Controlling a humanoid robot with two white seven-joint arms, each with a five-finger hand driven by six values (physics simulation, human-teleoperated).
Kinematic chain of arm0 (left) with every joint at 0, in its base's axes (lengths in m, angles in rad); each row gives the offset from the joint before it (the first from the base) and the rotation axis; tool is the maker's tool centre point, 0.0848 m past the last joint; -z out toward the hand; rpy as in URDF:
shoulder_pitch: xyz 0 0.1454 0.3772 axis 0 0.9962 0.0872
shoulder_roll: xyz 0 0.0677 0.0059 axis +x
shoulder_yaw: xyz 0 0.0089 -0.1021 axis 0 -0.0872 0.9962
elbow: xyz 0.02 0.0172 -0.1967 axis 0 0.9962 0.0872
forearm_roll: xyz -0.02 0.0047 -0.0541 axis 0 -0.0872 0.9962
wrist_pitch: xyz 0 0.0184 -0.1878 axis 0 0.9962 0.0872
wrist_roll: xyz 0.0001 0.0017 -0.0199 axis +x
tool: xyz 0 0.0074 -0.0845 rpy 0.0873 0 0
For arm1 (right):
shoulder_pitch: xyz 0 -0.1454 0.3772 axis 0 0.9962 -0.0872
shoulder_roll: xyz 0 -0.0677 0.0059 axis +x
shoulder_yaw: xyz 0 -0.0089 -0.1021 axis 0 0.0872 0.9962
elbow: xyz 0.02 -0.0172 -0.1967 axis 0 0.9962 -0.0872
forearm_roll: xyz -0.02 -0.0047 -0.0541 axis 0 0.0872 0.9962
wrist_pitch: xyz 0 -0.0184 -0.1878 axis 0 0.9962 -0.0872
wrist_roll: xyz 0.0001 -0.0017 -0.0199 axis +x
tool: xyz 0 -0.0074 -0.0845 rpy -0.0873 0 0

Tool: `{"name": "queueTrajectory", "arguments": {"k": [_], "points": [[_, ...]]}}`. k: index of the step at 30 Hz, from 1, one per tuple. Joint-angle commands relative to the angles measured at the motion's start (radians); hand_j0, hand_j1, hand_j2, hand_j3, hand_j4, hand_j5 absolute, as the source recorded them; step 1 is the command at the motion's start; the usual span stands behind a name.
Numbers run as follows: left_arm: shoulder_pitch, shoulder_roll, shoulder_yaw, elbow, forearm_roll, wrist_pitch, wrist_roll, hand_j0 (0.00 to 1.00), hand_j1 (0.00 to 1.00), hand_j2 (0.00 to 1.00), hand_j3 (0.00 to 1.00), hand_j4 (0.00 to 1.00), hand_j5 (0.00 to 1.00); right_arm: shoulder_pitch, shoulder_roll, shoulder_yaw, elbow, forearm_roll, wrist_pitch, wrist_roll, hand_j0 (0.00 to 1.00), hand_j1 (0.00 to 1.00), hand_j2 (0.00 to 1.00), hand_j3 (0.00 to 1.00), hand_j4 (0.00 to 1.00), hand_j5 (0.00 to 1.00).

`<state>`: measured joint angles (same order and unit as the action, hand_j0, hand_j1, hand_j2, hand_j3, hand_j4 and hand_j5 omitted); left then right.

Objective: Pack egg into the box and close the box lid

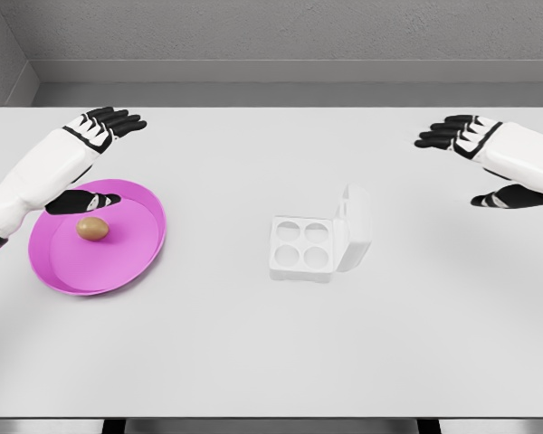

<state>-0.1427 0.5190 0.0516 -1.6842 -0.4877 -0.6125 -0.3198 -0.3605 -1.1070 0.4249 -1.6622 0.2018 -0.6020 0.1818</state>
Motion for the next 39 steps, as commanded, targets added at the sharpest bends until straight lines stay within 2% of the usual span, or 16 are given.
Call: {"name": "queueTrajectory", "arguments": {"k": [1,6,7,9,10,15,16,18,21,24,28,30,31,34,37,39], "points": [[0.002,0.002,0.001,0.0,0.006,0.002,0.001,1.0,1.0,1.0,1.0,1.0,1.0,0.002,-0.014,0.0,0.001,-0.005,-0.007,-0.001,1.0,1.0,1.0,1.0,1.0,1.0],[0.003,0.001,0.013,0.003,-0.006,0.002,0.001,1.0,1.0,1.0,1.0,1.0,1.0,0.005,0.002,-0.008,0.001,-0.004,-0.009,0.001,1.0,1.0,1.0,1.0,1.0,1.0],[0.018,0.007,0.01,0.0,-0.02,0.002,-0.037,1.0,1.0,1.0,1.0,1.0,1.0,0.006,0.002,-0.025,0.002,-0.004,-0.009,0.002,1.0,1.0,1.0,1.0,1.0,1.0],[0.035,-0.002,0.069,-0.043,-0.029,0.002,-0.291,1.0,1.0,1.0,1.0,1.0,1.0,0.024,0.007,-0.026,0.004,-0.004,-0.009,0.001,1.0,1.0,1.0,1.0,1.0,1.0],[0.035,-0.008,0.085,-0.063,-0.028,0.002,-0.291,1.0,1.0,1.0,1.0,1.0,1.0,0.028,0.003,-0.025,0.004,-0.004,-0.009,0.001,1.0,1.0,1.0,1.0,1.0,1.0],[-0.123,-0.016,0.16,-0.118,-0.02,0.066,-0.291,1.0,1.0,1.0,1.0,1.0,1.0,0.052,0.004,-0.025,0.018,-0.018,-0.009,-0.005,1.0,1.0,1.0,1.0,1.0,1.0],[-0.117,0.041,0.131,-0.117,-0.008,0.04,-0.291,1.0,1.0,1.0,1.0,1.0,1.0,0.054,0.009,-0.026,0.016,-0.018,-0.009,-0.008,1.0,1.0,1.0,1.0,1.0,1.0],[-0.129,0.165,-0.045,-0.112,-0.005,0.025,-0.291,1.0,1.0,1.0,1.0,1.0,1.0,0.054,0.01,-0.026,0.022,-0.018,-0.009,-0.007,1.0,1.0,1.0,1.0,1.0,1.0],[-0.138,0.179,-0.081,-0.097,-0.003,0.025,-0.291,1.0,1.0,1.0,1.0,1.0,1.0,0.06,0.015,-0.026,0.07,-0.018,-0.009,-0.01,1.0,1.0,1.0,1.0,1.0,1.0],[-0.13,0.236,-0.101,-0.1,0.116,0.071,-0.291,1.0,1.0,1.0,1.0,1.0,1.0,0.058,0.016,-0.026,0.071,-0.018,-0.009,-0.01,1.0,1.0,1.0,1.0,1.0,1.0],[-0.103,0.243,-0.102,-0.098,0.324,0.444,-0.291,1.0,1.0,1.0,1.0,1.0,1.0,0.058,0.015,-0.02,0.099,-0.013,-0.009,-0.008,1.0,1.0,1.0,1.0,1.0,1.0],[-0.104,0.248,-0.099,-0.1,0.324,0.583,-0.291,1.0,1.0,1.0,1.0,1.0,1.0,0.058,0.018,-0.017,0.122,-0.013,-0.009,-0.004,1.0,1.0,1.0,1.0,1.0,1.0],[-0.107,0.248,-0.101,-0.101,0.316,0.643,-0.291,0.93,0.93,0.93,0.93,0.93,0.93,0.058,0.024,-0.014,0.139,-0.01,-0.009,-0.001,1.0,1.0,1.0,1.0,1.0,1.0],[-0.103,0.253,-0.137,-0.115,0.178,0.643,-0.291,0.9,0.9,0.9,0.9,0.9,0.9,0.046,0.047,-0.017,0.168,0.031,-0.009,0.091,1.0,1.0,1.0,1.0,1.0,1.0],[-0.12,0.363,-0.242,-0.115,0.176,0.643,-0.291,0.9,0.9,0.9,0.9,0.9,0.9,0.031,0.093,-0.015,0.203,0.056,0.008,0.116,1.0,1.0,1.0,1.0,1.0,1.0],[-0.124,0.392,-0.256,-0.117,0.178,0.634,-0.291,0.91,0.91,0.91,0.91,0.91,0.91,0.005,0.119,-0.015,0.222,0.103,0.007,0.18,1.0,1.0,1.0,1.0,1.0,1.0]]}}
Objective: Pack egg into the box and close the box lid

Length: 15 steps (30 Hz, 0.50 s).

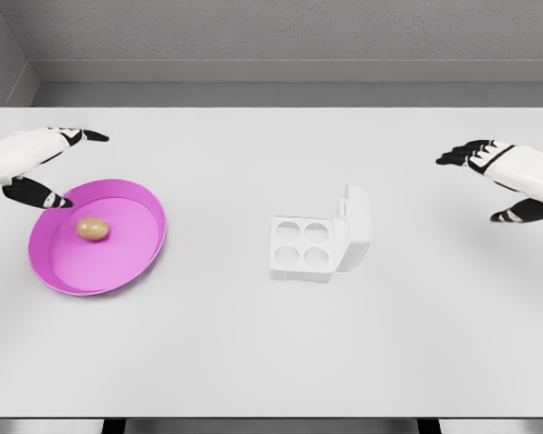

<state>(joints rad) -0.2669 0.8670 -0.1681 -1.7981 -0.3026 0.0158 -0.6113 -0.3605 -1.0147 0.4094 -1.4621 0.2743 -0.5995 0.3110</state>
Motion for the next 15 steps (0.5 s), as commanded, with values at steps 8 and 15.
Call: {"name": "queueTrajectory", "arguments": {"k": [8,15], "points": [[-0.002,0.047,-0.116,-0.001,-0.067,-0.02,0.0,0.9,0.9,0.9,0.9,0.9,0.9,-0.011,0.038,0.019,0.034,0.042,0.006,0.063,1.0,1.0,1.0,1.0,1.0,1.0],[0.009,0.036,-0.153,0.005,-0.135,-0.016,0.0,0.88,0.88,0.88,0.88,0.88,0.88,-0.028,0.053,0.023,0.036,0.046,0.007,0.149,1.0,1.0,1.0,1.0,1.0,1.0]]}}
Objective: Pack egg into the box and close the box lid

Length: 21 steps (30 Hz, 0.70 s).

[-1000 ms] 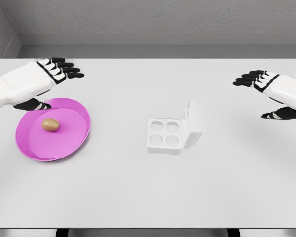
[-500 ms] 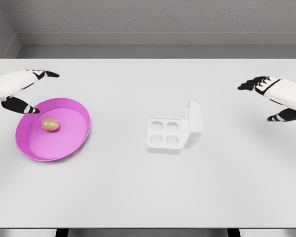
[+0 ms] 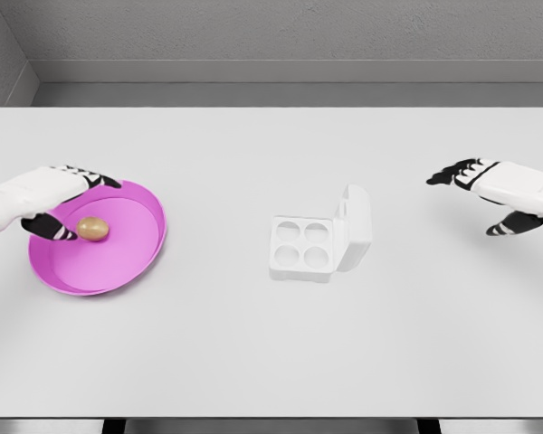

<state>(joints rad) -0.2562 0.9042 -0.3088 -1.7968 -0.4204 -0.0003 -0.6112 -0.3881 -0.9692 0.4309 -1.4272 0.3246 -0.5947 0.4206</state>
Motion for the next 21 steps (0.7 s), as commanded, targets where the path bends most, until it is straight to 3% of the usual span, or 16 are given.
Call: {"name": "queueTrajectory", "arguments": {"k": [1,4,8,10,21], "points": [[0.0,-0.002,-0.013,0.005,-0.032,0.0,0.0,0.88,0.88,0.88,0.88,0.88,0.88,0.0,0.007,0.002,-0.001,-0.004,0.003,0.047,1.0,1.0,1.0,1.0,1.0,1.0],[0.0,-0.01,-0.007,0.011,-0.072,0.002,0.0,0.84,0.84,0.84,0.84,0.84,0.84,0.002,0.009,0.003,-0.01,-0.006,-0.01,0.139,1.0,1.0,1.0,1.0,1.0,1.0],[0.002,-0.018,-0.016,0.013,-0.081,0.002,0.0,0.84,0.84,0.84,0.84,0.84,0.84,0.002,0.004,0.005,-0.013,-0.009,-0.016,0.138,1.0,1.0,1.0,1.0,1.0,1.0],[0.002,-0.021,-0.023,0.011,-0.078,0.002,0.0,0.79,0.79,0.79,0.79,0.79,0.79,0.002,0.004,0.006,-0.021,-0.01,-0.016,0.138,1.0,1.0,1.0,1.0,1.0,1.0],[0.002,-0.041,-0.035,0.063,-0.086,0.003,0.0,0.79,0.79,0.79,0.79,0.79,0.79,-0.002,0.009,0.023,-0.052,-0.012,-0.016,0.133,1.0,1.0,1.0,1.0,1.0,1.0]]}}
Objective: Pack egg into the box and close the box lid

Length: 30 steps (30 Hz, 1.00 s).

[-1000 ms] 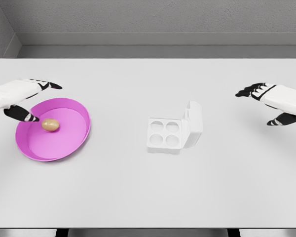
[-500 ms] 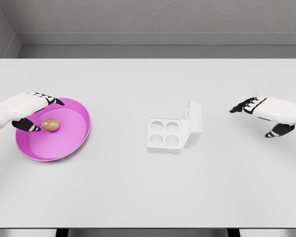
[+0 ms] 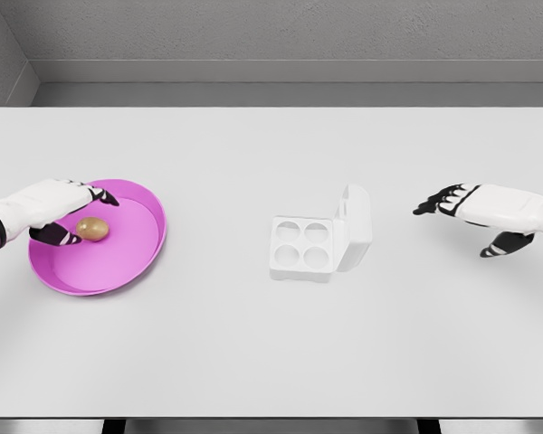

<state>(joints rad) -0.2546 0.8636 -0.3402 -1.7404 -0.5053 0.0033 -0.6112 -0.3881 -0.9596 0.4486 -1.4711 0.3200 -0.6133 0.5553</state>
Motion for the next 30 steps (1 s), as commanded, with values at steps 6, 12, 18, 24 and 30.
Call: {"name": "queueTrajectory", "arguments": {"k": [6,12,18,24,30], "points": [[0.002,-0.017,-0.006,0.022,-0.015,0.001,0.0,0.78,0.78,0.78,0.78,0.78,0.78,-0.002,-0.002,0.007,-0.034,-0.009,0.002,-0.005,1.0,1.0,1.0,1.0,1.0,1.0],[0.002,-0.028,-0.01,0.025,-0.019,0.003,0.0,0.76,0.76,0.76,0.76,0.76,0.76,-0.002,-0.002,0.009,-0.034,-0.009,0.002,-0.005,1.0,1.0,1.0,1.0,1.0,1.0],[0.002,-0.035,-0.011,0.027,-0.03,0.003,0.0,0.76,0.76,0.76,0.76,0.76,0.76,-0.002,-0.002,0.009,-0.034,-0.01,0.002,-0.006,1.0,1.0,1.0,1.0,1.0,1.0],[0.002,-0.035,-0.04,0.032,-0.032,0.003,0.0,0.76,0.76,0.76,0.76,0.76,0.76,-0.002,-0.004,0.007,-0.034,-0.01,0.002,-0.011,1.0,1.0,1.0,1.0,1.0,1.0],[0.0,-0.035,-0.039,0.044,-0.03,0.003,0.0,0.75,0.75,0.75,0.75,0.75,0.75,-0.002,-0.002,0.005,-0.032,-0.009,0.002,-0.009,1.0,1.0,1.0,1.0,1.0,1.0]]}}
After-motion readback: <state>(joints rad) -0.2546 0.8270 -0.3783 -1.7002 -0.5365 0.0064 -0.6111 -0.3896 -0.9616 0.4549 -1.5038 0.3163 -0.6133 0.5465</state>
